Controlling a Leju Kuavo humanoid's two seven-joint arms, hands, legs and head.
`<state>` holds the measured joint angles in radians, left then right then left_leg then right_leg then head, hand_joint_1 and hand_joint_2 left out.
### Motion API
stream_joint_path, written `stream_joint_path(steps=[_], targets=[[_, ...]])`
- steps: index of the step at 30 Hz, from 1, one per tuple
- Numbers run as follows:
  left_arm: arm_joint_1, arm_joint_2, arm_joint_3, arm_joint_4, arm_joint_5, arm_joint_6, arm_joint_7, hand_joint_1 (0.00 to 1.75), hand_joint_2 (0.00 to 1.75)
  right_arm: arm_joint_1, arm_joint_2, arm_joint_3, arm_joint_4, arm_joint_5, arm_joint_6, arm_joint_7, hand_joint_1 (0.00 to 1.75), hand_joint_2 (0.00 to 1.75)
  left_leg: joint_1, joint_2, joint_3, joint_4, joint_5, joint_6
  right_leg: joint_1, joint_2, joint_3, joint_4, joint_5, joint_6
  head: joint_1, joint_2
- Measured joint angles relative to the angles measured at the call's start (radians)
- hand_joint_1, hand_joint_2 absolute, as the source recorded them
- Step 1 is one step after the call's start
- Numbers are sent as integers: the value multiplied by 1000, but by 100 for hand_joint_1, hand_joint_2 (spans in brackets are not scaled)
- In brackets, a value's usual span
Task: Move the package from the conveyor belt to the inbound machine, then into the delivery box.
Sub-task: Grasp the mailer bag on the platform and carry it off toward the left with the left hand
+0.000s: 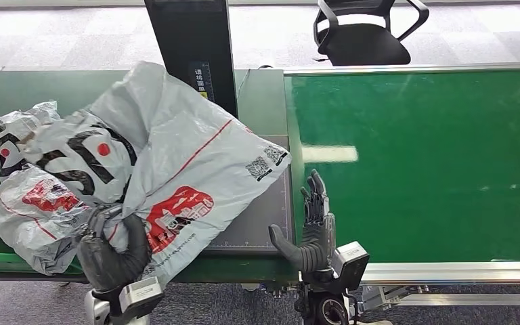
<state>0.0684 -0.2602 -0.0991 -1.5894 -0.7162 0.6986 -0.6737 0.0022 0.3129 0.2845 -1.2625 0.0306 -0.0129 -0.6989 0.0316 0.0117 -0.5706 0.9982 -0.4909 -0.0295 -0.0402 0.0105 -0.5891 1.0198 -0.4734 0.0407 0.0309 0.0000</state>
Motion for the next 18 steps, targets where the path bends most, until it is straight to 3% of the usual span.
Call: stream_joint_path(steps=[4, 9, 14, 18], targets=[[33, -13, 15, -190, -46, 0, 0, 175, 175, -8, 0, -4, 10, -6, -3, 0, 0, 175, 0, 0, 0, 0, 0, 0, 0, 0, 1, 0, 0, 0, 0, 0], [10, -10, 41, -331, -66, 0, 0, 175, 175, -19, 0, -8, 22, -17, -8, 0, 0, 175, 0, 0, 2, 0, 0, 0, 0, 0, 1, 0, 0, 0, 0, 0], [-51, -3, 83, -363, -57, -1, 0, 175, 175, -20, 0, -13, 26, -18, -6, 0, 0, 175, 0, 0, 2, 0, 0, 0, 0, 0, 2, 0, 0, 0, 1, 0], [-124, 13, 140, -298, -38, -1, 0, 175, 175, -20, -4, -8, 26, -48, -22, 0, 0, 175, 0, -1, 2, 0, 0, 0, 0, 0, 2, 0, 0, 0, 1, 0]])
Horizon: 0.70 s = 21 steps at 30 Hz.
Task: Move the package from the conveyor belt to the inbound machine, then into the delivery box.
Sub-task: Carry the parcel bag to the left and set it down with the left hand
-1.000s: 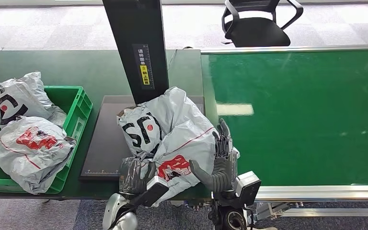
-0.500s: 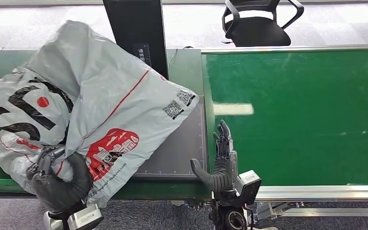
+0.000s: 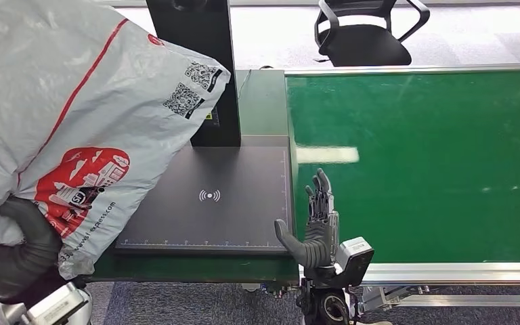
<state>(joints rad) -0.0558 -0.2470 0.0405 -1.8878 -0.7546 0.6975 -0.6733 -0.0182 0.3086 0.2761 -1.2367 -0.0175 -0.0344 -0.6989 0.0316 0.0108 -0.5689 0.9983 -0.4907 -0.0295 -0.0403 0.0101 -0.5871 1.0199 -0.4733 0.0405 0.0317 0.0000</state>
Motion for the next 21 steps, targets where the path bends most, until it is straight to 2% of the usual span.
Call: stream_joint_path(steps=[4, 8, 11, 16, 21], targets=[[-79, 45, 85, 140, 13, 0, 10, 175, 175, 2, -3, 2, 0, 11, 2, 0, 0, 175, 0, 0, 1, 0, 0, 0, 0, 0, 0, 0, 0, 0, 0, 0], [-163, 138, 152, 336, 76, -4, 42, 175, 175, 10, -3, -1, 0, 18, 13, 0, 0, 175, 1, 1, 1, 0, 1, -1, 1, 0, 0, 1, 0, 0, 0, 0], [-206, 194, 167, 458, 114, -7, 68, 175, 175, 18, -3, -4, 0, 21, 22, 0, 0, 175, 1, 1, 0, 0, 1, -1, 1, 1, -1, 1, 0, 0, 0, 0], [-236, 253, 169, 586, 117, -3, 137, 175, 175, 24, -3, -10, 0, 33, 34, 0, 0, 175, 1, 1, 0, 0, 1, -1, 1, 1, -1, 1, 0, 0, 0, 0], [-239, 299, 179, 634, 143, -3, 161, 175, 175, 25, -3, -14, 0, 34, 37, 0, 0, 175, 1, 2, -1, 0, 1, -1, 1, 1, -2, 1, 0, -1, 0, 0]])
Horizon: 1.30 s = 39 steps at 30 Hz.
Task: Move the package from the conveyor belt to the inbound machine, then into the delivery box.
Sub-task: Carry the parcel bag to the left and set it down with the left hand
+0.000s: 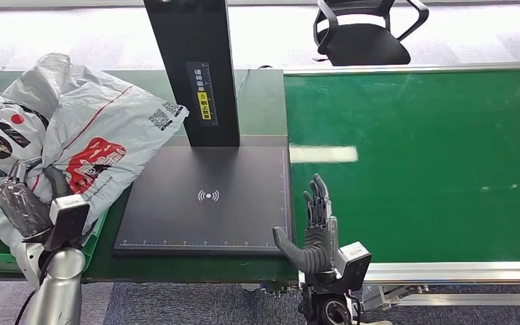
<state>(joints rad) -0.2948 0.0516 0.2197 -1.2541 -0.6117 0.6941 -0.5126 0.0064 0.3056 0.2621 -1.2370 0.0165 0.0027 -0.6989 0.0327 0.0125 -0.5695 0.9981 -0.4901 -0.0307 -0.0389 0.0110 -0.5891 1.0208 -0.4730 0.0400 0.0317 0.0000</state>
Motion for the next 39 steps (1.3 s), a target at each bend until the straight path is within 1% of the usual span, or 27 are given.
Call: stream_joint_path(steps=[7, 12, 15, 18, 21, 25, 33, 36, 39], targets=[[-9, 94, 67, 10, 98, -27, 4, 175, 175, 1, 0, -8, 0, 1, 9, 0, 0, 175, 1, 0, 0, 0, 0, 0, 1, 0, 0, 1, 0, 0, 0, 0], [-22, 187, 135, 9, 154, -71, 9, 175, 175, 13, 0, -12, 0, 0, 10, 0, 0, 175, 1, 1, 0, 0, 0, 0, 1, 1, -1, 1, 0, -1, 0, 0], [-34, 232, 161, 14, 136, -88, 18, 175, 175, 21, 0, -14, -2, 0, 9, 0, 0, 175, 1, 0, 0, 0, 0, 0, 1, 1, -1, 1, 0, -1, 0, 0], [-60, 266, 169, 40, 67, -99, 51, 175, 175, 32, 1, -16, -9, 0, 10, 0, 0, 175, 1, 0, 0, 0, 0, 0, 1, 1, -1, 1, 0, -1, 0, 0], [-98, 291, 166, 87, 11, -109, 78, 175, 175, 43, 2, -19, -18, 0, 10, 0, 0, 175, 1, 1, 0, 0, 0, -1, 1, 1, -1, 1, 0, -1, 0, 0], [-141, 317, 147, 156, -24, -123, 90, 175, 175, 58, 2, -23, -30, 2, 10, 0, 0, 175, 1, 0, 0, 0, 1, -1, 1, 1, -1, 1, 0, -1, 0, 0], [-186, 323, 105, 259, -102, -114, 130, 175, 175, 76, 2, -24, -44, 6, 11, 0, 0, 175, 1, 1, 0, 0, 1, -1, 1, 1, -2, 1, 0, -1, 0, 0], [-207, 336, 100, 295, -115, -117, 148, 175, 175, 76, 2, -25, -44, 6, 15, 0, 0, 175, 1, 1, 0, 0, 1, -1, 1, 1, -2, 1, 0, -1, 1, 0], [-223, 361, 101, 329, -125, -126, 159, 175, 175, 76, 2, -28, -44, 6, 21, 0, 0, 175, 1, 1, 0, 0, 1, -1, 1, 1, -2, 2, 0, -1, 1, 0]])
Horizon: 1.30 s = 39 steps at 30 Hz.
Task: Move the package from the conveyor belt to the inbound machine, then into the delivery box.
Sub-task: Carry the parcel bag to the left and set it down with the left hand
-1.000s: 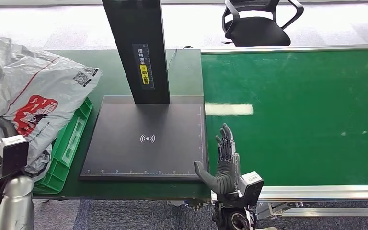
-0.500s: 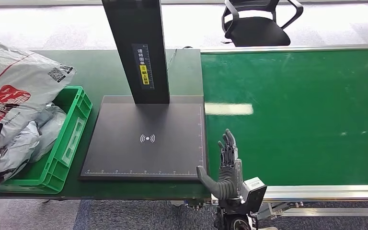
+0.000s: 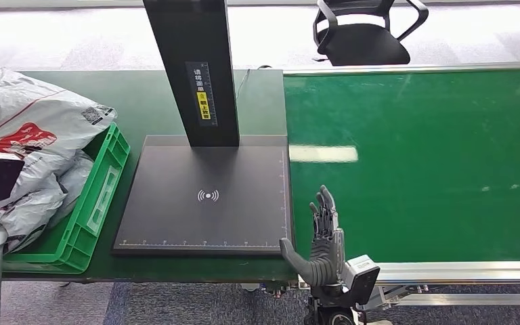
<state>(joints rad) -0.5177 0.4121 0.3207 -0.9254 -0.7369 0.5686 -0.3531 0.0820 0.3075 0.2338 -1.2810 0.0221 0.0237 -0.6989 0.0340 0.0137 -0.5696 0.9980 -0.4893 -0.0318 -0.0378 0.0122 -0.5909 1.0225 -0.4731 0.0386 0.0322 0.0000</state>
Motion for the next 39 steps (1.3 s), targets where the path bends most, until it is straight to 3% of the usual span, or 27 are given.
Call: stream_joint_path(steps=[7, 8, 11, 12, 21, 25, 39], targets=[[-34, 66, 6, 70, -23, -25, 12, 175, 175, -1, 1, -9, 0, 0, 14, 0, 0, 175, 0, 0, 0, 0, 0, 0, 0, 0, 0, 0, 0, 0, 0, 0], [-39, 72, 8, 78, -24, -28, 12, 166, 175, -1, 2, -10, 0, 0, 15, 0, 0, 175, 0, 0, 0, 0, 0, 0, 0, 0, 0, 0, 0, 0, 0, 0], [-51, 83, 16, 105, -27, -32, 13, 35, 175, -1, 3, -14, 0, 0, 18, 0, 0, 175, 0, 0, 0, 0, 0, 0, 0, 0, 0, 0, 0, 0, 0, 0], [-55, 84, 18, 113, -28, -30, 13, 0, 175, -2, 4, -15, 0, 0, 18, 0, 0, 175, 0, 0, 0, 0, 0, 0, 0, 0, 0, 0, 0, 0, 0, 0], [-55, 75, 20, 133, -30, -15, 6, 0, 175, -2, 8, -22, 0, 5, 19, 0, 0, 175, 0, -1, 0, 0, 0, 0, 0, 0, 0, 0, 0, 0, 0, 0], [45, 28, 46, 52, -8, -16, -34, 0, 175, -2, 14, -31, 0, 12, 21, 0, 0, 175, 0, 1, 0, 0, 0, 0, 0, 1, -1, 0, 0, 0, 0, 0], [238, -132, 66, -196, -11, -15, -49, 0, 175, -3, 22, -43, 0, 18, 22, 2, 0, 175, 0, 2, 0, 0, -1, -1, 0, 1, 0, 0, 0, 0, 0, 0]])
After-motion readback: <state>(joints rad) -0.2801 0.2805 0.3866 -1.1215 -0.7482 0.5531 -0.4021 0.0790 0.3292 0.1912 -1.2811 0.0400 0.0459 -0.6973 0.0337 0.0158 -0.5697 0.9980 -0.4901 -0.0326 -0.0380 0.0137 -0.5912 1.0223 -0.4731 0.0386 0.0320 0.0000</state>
